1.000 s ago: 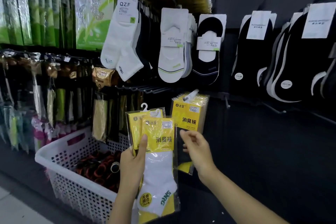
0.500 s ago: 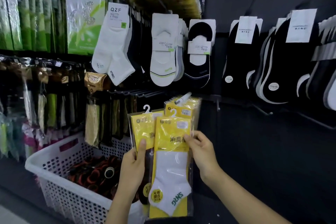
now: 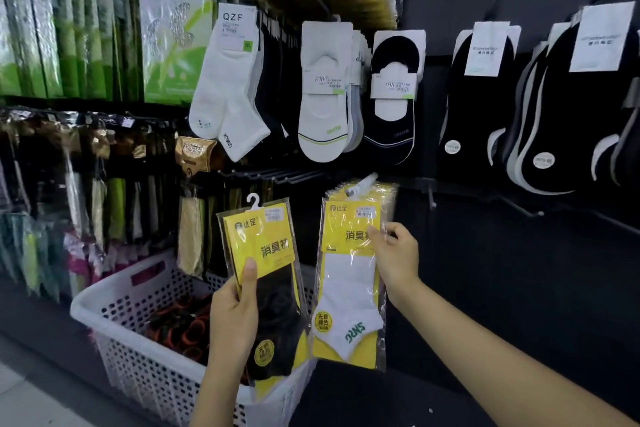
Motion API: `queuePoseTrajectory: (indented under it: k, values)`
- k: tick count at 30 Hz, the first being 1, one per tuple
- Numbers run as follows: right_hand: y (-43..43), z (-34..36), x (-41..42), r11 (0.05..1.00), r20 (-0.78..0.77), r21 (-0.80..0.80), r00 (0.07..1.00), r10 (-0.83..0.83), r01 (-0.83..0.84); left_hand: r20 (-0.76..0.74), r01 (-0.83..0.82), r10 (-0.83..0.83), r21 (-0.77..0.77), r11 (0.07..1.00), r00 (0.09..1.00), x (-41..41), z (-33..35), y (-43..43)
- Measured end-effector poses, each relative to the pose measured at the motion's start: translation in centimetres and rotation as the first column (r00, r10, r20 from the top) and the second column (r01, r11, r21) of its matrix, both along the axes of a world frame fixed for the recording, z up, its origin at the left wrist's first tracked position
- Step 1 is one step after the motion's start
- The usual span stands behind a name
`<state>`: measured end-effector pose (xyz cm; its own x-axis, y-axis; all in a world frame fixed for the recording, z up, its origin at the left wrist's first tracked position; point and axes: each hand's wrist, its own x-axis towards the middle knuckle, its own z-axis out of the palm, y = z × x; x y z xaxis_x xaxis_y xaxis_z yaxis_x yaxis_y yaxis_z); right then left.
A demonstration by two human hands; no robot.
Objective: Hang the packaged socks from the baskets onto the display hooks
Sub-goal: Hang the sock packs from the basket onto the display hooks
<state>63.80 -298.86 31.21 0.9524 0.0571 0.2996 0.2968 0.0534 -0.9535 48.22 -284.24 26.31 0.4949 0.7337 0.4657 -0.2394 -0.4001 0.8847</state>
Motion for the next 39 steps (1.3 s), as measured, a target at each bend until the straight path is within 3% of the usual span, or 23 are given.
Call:
queuePoseTrajectory:
  k: [7,14,18,22,27,30,34,39]
  values:
    - [0.1,-1.5,1.8,0.989,-0.116,-0.039,0.982,-0.149,0.145,0.001,0.027,-0.027,0.066,0.997,1.0,0.4,-0.3,-0.7]
    - [-1.9,-2.8,0.6,0.989,-0.201,-0.114,0.973,-0.116,0.094,-0.032,0.06,-0.061,-0.023,0.998,0.998,0.6,-0.5,-0.7]
    - [-2.4,-2.4,-2.5,0.992,-0.153,-0.065,0.984,0.093,-0.104,-0.045,0.108,-0.109,-0.018,0.994,0.993,0.7,-0.3,-1.4]
    - [-2.4,-2.4,-5.5,0.918,-0.153,-0.113,0.92,0.362,-0.38,-0.062,0.23,-0.229,0.018,0.973,0.972,1.2,-0.2,-2.5]
    - [-3.1,-3.2,-6.3,0.85,-0.141,-0.063,0.848,0.511,-0.523,-0.026,0.362,-0.361,0.029,0.932,0.932,1.9,-0.1,-4.2]
    - [-3.9,-3.1,-5.6,0.906,-0.047,-0.022,0.905,0.422,-0.423,0.048,0.46,-0.458,-0.026,0.888,0.888,2.2,-0.2,-4.4]
    - [-4.3,-2.3,-4.1,0.972,0.004,-0.024,0.972,0.234,-0.234,0.033,0.485,-0.485,-0.106,0.868,0.874,2.5,-0.4,-4.2]
    - [-3.1,-1.7,-3.4,0.974,0.005,-0.053,0.975,0.221,-0.22,0.016,0.467,-0.469,-0.131,0.875,0.883,3.1,-1.2,-4.1]
